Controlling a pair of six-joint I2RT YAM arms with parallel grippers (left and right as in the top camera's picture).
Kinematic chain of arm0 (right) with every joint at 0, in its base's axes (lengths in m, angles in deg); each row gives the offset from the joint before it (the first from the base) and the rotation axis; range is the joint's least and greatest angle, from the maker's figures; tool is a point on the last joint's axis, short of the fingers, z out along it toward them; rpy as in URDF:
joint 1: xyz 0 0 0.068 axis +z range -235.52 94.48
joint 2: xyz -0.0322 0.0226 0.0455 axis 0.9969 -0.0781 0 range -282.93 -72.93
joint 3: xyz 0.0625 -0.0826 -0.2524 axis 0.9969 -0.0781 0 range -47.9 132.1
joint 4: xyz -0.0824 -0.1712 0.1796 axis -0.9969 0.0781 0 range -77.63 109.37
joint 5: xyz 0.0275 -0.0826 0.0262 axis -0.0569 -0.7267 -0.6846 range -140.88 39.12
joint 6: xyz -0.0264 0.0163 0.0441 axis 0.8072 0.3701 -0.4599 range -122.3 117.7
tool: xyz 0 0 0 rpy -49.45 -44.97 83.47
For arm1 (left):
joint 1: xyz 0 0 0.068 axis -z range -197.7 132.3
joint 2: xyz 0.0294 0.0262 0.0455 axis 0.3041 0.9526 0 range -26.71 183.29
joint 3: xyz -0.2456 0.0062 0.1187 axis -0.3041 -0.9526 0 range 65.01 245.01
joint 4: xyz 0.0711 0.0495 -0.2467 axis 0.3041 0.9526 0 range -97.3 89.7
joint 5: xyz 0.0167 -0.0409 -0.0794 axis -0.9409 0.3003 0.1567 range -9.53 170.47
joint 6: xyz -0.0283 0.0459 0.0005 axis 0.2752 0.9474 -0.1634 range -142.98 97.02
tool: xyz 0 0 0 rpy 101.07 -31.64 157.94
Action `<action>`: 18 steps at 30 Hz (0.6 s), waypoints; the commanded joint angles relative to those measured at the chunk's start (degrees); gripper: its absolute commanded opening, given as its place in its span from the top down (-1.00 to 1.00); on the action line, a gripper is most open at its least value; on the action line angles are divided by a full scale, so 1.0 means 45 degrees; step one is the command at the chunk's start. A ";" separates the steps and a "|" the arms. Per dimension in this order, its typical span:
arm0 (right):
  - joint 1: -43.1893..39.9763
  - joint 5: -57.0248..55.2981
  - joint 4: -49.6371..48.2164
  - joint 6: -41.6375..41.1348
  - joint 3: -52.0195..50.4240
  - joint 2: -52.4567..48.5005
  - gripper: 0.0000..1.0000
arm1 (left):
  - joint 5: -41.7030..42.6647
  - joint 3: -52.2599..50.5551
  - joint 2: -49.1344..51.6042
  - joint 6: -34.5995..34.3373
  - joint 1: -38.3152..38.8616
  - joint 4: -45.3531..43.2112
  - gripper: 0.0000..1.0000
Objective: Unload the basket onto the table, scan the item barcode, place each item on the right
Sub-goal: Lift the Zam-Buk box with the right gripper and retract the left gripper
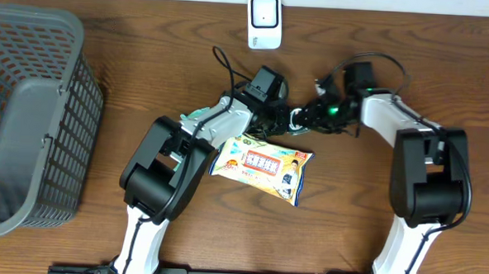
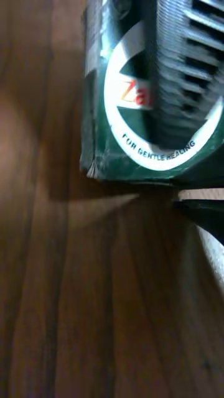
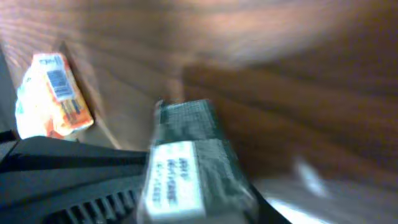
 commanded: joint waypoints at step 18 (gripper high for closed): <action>0.2229 -1.0414 0.5819 0.2948 0.1107 0.2822 0.98 | -0.1205 -0.0491 -0.0384 0.1117 -0.2040 0.2521 0.84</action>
